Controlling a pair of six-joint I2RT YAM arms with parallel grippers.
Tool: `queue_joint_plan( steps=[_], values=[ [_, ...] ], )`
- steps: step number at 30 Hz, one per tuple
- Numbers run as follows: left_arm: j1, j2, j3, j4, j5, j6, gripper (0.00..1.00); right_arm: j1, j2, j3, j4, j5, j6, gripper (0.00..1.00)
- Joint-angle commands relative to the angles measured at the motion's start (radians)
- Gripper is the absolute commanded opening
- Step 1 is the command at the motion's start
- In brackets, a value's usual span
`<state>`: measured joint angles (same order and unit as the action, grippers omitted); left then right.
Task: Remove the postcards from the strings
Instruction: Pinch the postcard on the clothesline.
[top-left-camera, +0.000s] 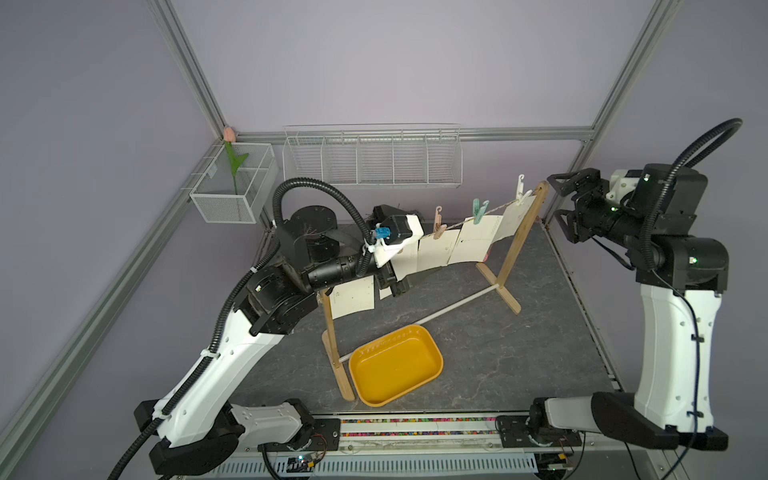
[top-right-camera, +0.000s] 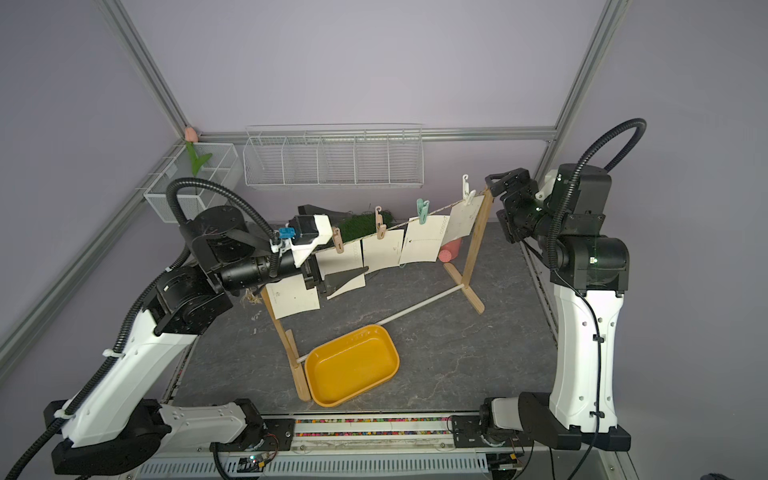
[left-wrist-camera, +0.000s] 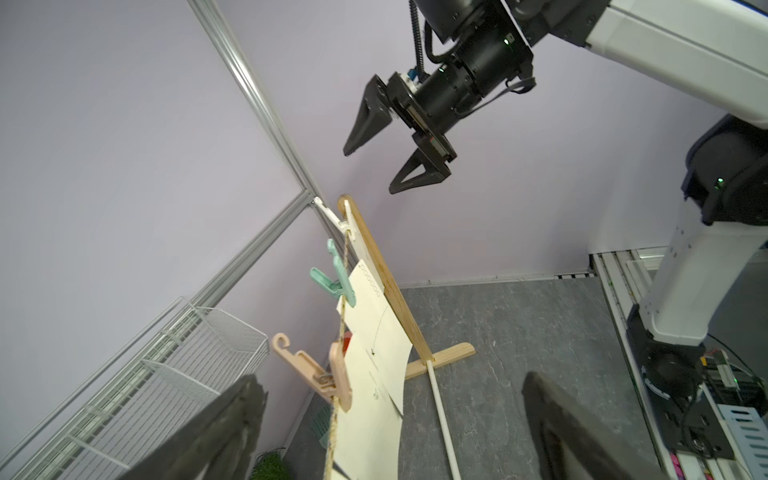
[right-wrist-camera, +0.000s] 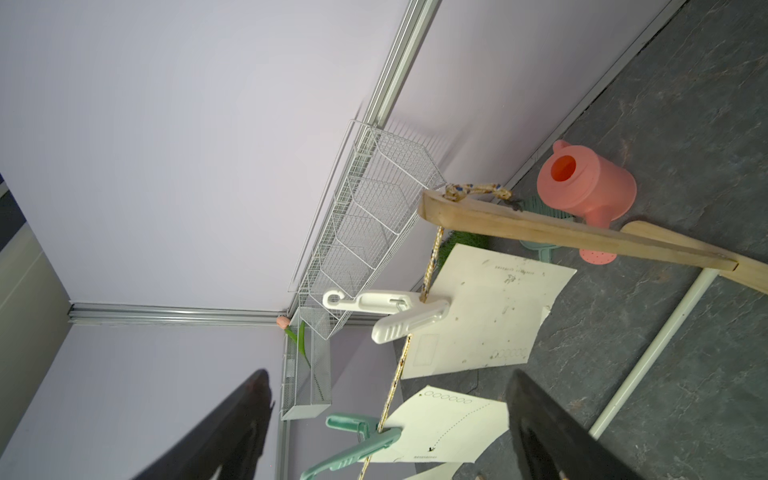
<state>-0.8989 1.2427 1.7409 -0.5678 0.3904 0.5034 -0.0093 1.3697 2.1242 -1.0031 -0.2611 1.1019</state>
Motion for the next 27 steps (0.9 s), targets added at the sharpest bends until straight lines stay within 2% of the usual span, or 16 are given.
queue_joint_plan(
  steps=[1,6,10,12,16,20,27],
  values=[
    [-0.079,-0.012,0.002,-0.01,-0.035,0.075,0.99,-0.012,-0.007,0.04,-0.01,-0.041,0.059,0.89],
    [-0.144,0.066,-0.02,0.048,0.021,0.003,0.98,-0.028,0.043,0.093,-0.008,-0.069,0.087,0.88],
    [-0.163,0.166,-0.065,0.192,-0.014,-0.1,0.94,-0.031,0.158,0.248,-0.134,-0.131,0.061,0.89],
    [-0.173,0.221,-0.081,0.269,-0.029,-0.133,0.93,-0.029,0.182,0.276,-0.168,-0.136,0.06,0.89],
    [-0.184,0.361,-0.02,0.338,-0.014,-0.162,0.93,-0.03,0.202,0.277,-0.155,-0.152,0.084,0.89],
    [-0.184,0.479,0.048,0.406,-0.087,-0.198,0.93,-0.027,0.228,0.293,-0.156,-0.171,0.089,0.89],
    [-0.171,0.54,0.035,0.53,-0.253,-0.228,0.94,-0.021,0.236,0.289,-0.155,-0.18,0.072,0.88]
  ],
)
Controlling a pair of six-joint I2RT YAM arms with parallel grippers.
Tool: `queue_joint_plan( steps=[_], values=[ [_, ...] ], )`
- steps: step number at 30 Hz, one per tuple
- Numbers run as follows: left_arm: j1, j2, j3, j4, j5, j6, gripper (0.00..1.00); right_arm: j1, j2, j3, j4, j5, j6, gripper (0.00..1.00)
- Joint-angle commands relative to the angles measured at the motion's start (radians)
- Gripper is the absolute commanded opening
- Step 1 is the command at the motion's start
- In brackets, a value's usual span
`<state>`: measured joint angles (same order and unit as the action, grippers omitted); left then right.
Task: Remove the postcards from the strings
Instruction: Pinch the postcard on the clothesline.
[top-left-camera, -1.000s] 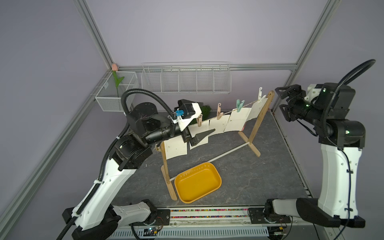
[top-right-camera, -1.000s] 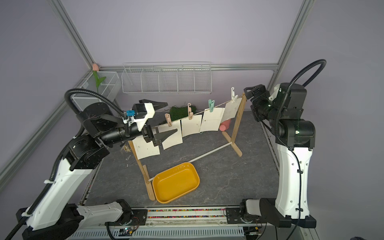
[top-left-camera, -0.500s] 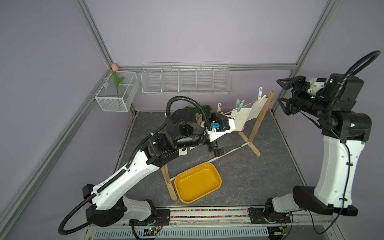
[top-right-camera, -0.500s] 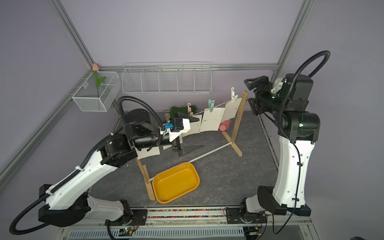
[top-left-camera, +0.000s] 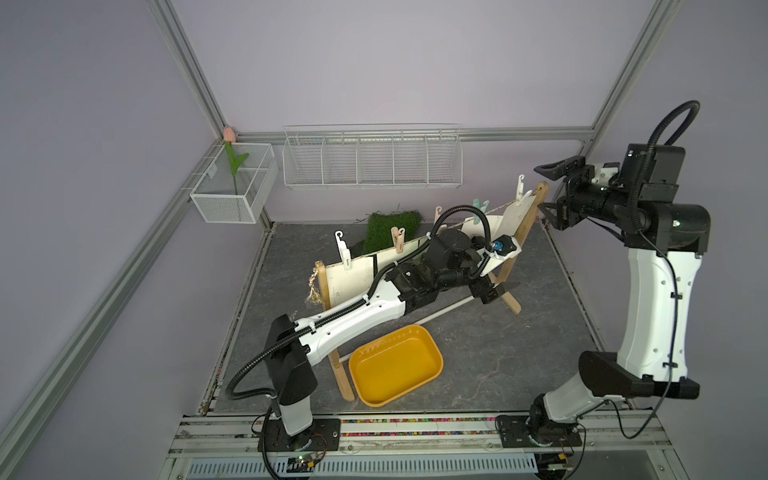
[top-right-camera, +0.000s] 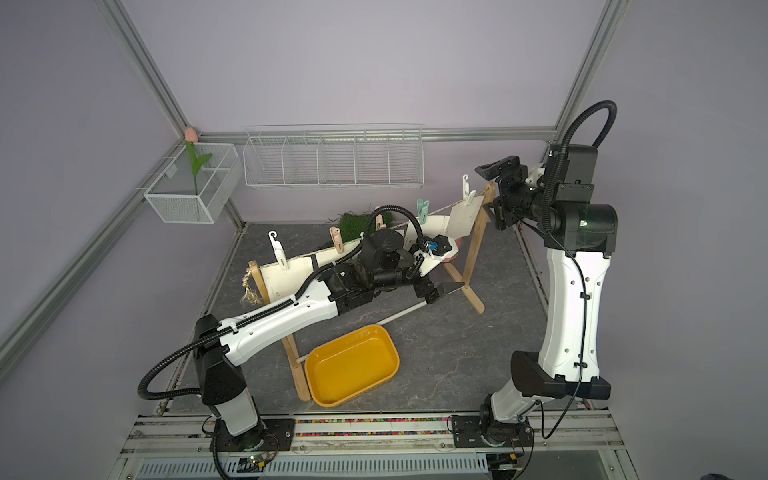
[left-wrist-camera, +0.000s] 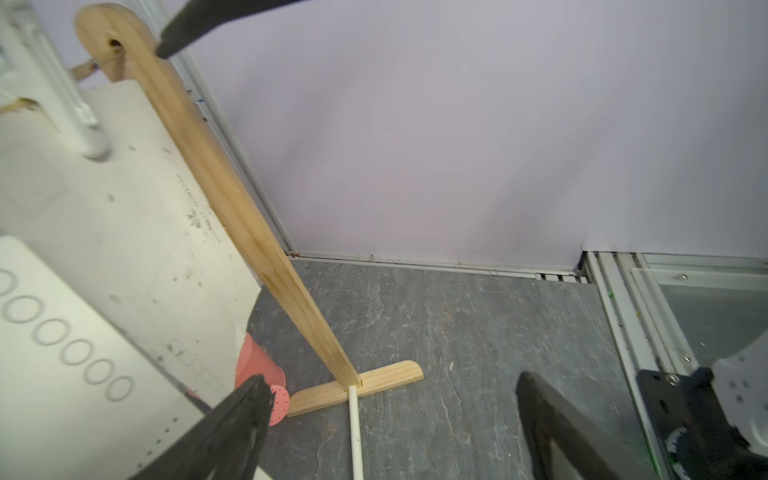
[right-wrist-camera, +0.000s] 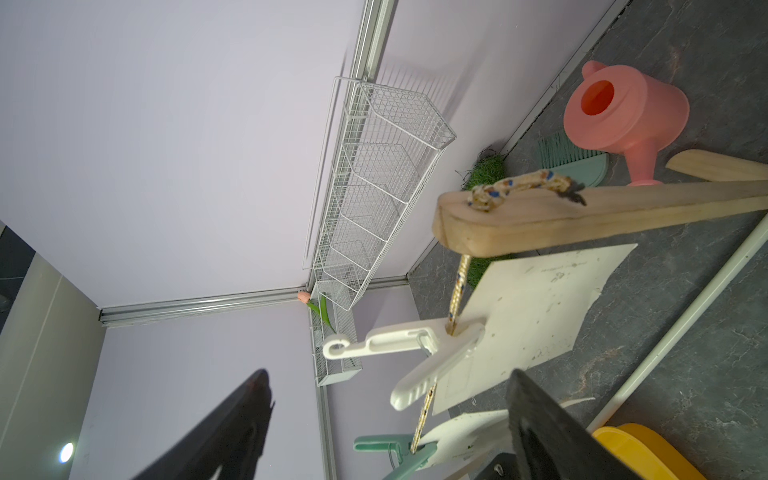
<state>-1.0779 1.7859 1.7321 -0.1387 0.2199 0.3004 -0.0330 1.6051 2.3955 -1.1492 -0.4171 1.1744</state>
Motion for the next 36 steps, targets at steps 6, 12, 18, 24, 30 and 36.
queue_joint_plan(
  steps=[6,12,18,24,30,36],
  values=[
    [0.022,0.04,0.054,0.162,-0.18,-0.001,0.94,0.005,0.016,0.023,-0.03,-0.048,-0.013,0.89],
    [0.048,0.1,0.08,0.23,-0.247,0.041,0.94,0.007,0.042,0.06,-0.077,-0.066,-0.033,0.88],
    [0.07,0.141,0.117,0.255,-0.241,0.073,0.94,0.014,0.054,0.067,-0.076,-0.083,-0.036,0.89],
    [0.082,0.161,0.122,0.287,-0.242,0.102,0.91,0.015,0.062,0.077,-0.086,-0.092,-0.041,0.89],
    [0.081,0.165,0.126,0.297,-0.192,0.126,0.8,0.014,0.08,0.086,-0.079,-0.095,-0.04,0.88],
    [0.081,0.17,0.12,0.305,-0.18,0.139,0.67,0.004,0.097,0.102,-0.075,-0.088,-0.046,0.89]
  ],
)
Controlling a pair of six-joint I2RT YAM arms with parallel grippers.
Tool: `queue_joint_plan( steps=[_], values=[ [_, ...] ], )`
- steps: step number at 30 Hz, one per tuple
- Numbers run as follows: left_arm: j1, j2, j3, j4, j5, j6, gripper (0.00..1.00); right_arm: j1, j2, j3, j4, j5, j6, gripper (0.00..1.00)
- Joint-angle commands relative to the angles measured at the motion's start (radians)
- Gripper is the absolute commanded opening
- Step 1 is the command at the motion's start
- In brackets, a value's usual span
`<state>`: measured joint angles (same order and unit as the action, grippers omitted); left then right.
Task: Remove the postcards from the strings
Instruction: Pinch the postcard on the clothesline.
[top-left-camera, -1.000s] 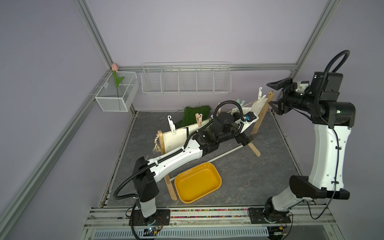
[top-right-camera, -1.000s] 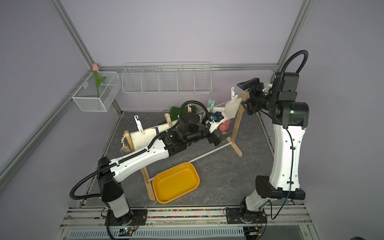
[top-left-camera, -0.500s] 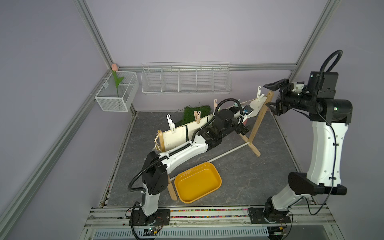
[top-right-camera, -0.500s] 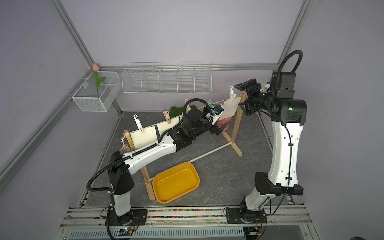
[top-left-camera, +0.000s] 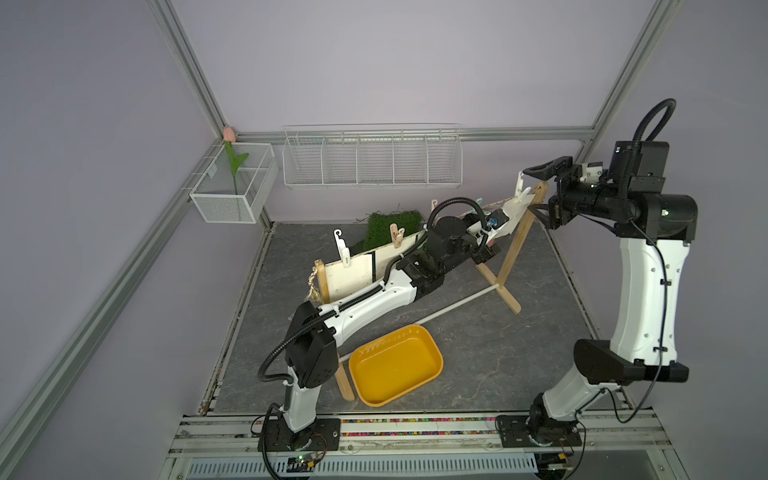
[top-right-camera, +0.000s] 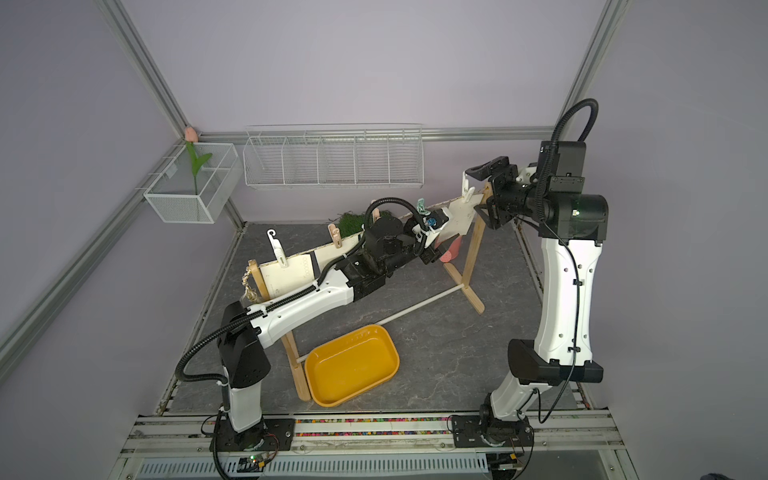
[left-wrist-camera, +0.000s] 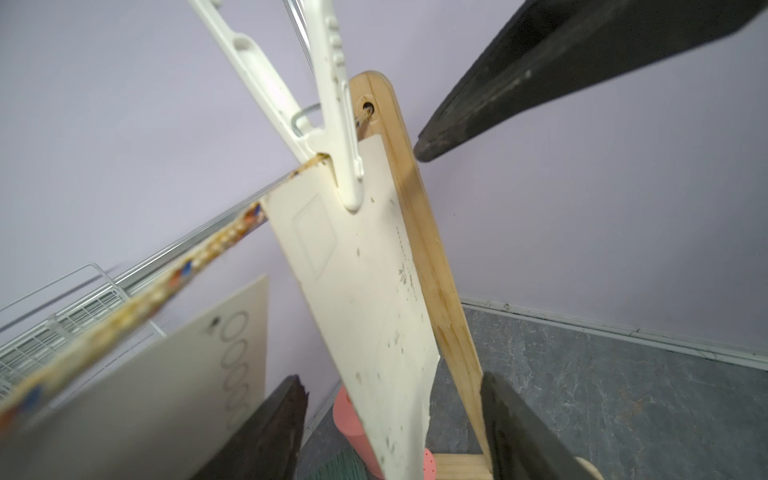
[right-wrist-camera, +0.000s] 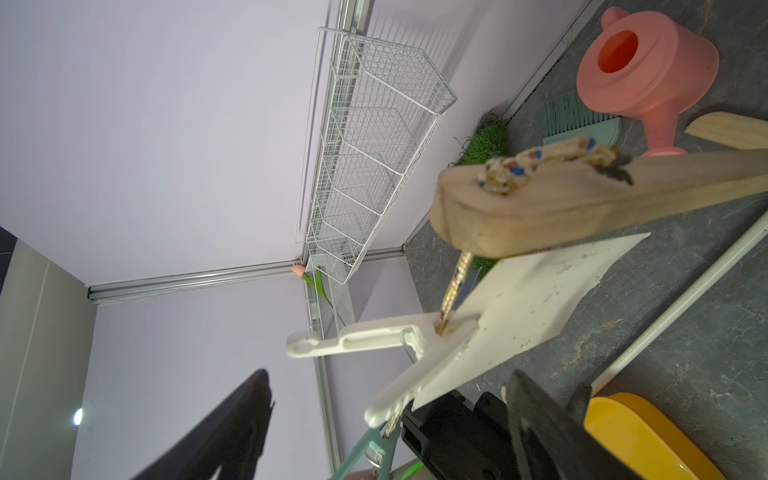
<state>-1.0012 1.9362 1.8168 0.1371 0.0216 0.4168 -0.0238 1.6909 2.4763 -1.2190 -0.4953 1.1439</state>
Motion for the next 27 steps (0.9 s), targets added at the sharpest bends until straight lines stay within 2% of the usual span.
queue_joint_plan(
  steps=[1,13,19,23,27],
  values=[
    [0.005,0.021,0.033,0.032,0.021,0.023,0.67,-0.006,0.013,0.023,-0.005,-0.009,-0.016,0.89],
    [0.006,0.064,0.047,0.087,-0.001,0.043,0.59,-0.008,0.013,0.034,0.001,-0.026,-0.01,0.9],
    [0.006,0.069,0.058,0.087,-0.001,0.047,0.42,-0.008,0.023,0.039,0.009,-0.033,-0.01,0.9],
    [0.006,0.071,0.059,0.081,0.0,0.051,0.26,-0.009,0.028,0.048,0.009,-0.034,-0.009,0.91],
    [0.006,0.073,0.059,0.078,-0.003,0.072,0.17,-0.01,0.027,0.048,-0.007,-0.035,-0.022,0.91]
  ],
)
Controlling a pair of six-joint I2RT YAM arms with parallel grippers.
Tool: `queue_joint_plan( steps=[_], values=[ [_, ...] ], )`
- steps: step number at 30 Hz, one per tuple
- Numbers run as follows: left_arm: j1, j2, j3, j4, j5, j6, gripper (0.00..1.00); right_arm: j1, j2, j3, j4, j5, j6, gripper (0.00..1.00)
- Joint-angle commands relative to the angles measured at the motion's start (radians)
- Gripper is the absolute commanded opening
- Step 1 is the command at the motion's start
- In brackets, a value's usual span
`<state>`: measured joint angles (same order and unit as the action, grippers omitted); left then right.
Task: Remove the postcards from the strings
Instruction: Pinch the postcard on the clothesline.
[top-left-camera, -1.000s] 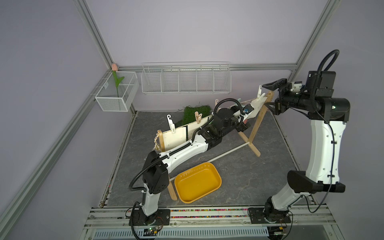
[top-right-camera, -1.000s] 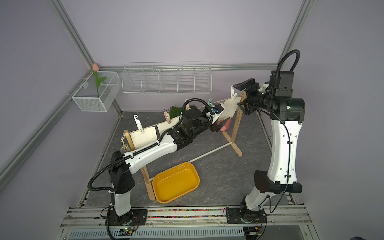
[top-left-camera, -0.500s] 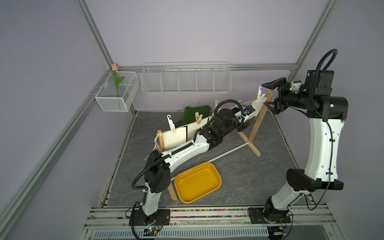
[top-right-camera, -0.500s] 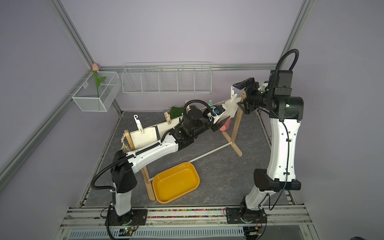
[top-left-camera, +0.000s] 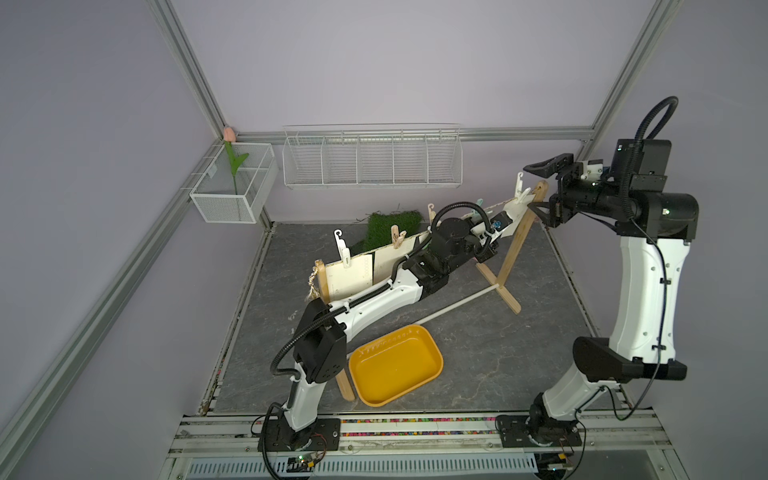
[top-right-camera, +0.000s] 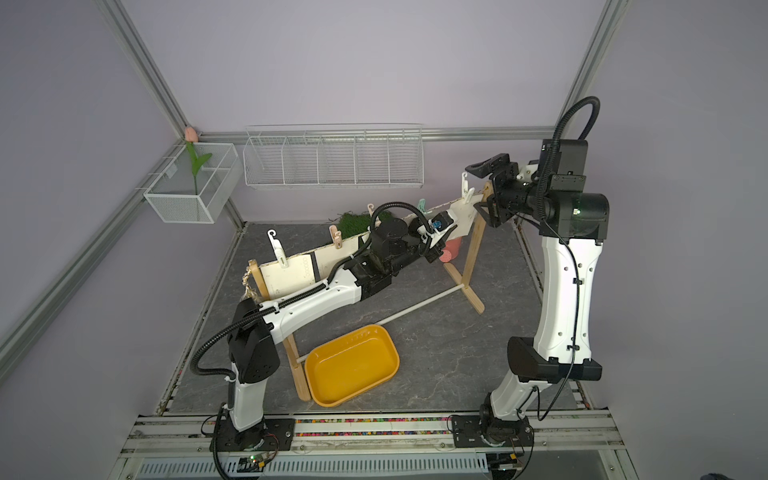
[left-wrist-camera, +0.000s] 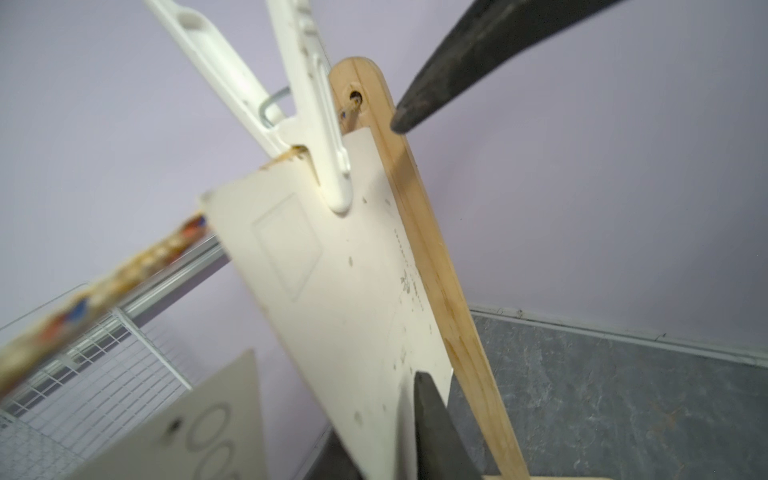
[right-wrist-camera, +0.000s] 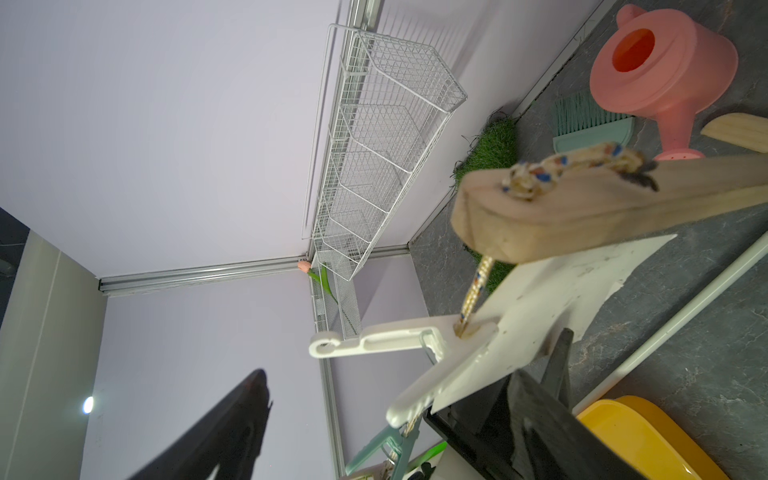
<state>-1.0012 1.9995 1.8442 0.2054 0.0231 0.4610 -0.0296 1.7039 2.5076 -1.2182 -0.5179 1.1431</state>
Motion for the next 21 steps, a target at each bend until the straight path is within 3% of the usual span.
queue_joint_plan(
  steps=[1,6,12,18,21],
  values=[
    [0.006,0.011,0.032,0.01,-0.01,0.039,0.15,-0.003,0.014,0.016,-0.013,-0.014,-0.025,0.9],
    [0.007,0.015,0.022,0.036,-0.04,0.104,0.07,-0.003,0.012,0.016,-0.02,-0.025,-0.03,0.91],
    [0.021,0.015,0.018,0.06,-0.044,0.157,0.06,-0.005,0.008,0.015,-0.061,-0.024,-0.063,0.92],
    [0.033,0.019,0.026,0.063,-0.038,0.173,0.06,-0.006,0.002,0.01,-0.099,-0.02,-0.102,1.0],
    [0.035,0.023,0.029,0.065,-0.041,0.175,0.06,-0.006,0.003,0.011,-0.109,-0.019,-0.114,0.93]
  ],
)
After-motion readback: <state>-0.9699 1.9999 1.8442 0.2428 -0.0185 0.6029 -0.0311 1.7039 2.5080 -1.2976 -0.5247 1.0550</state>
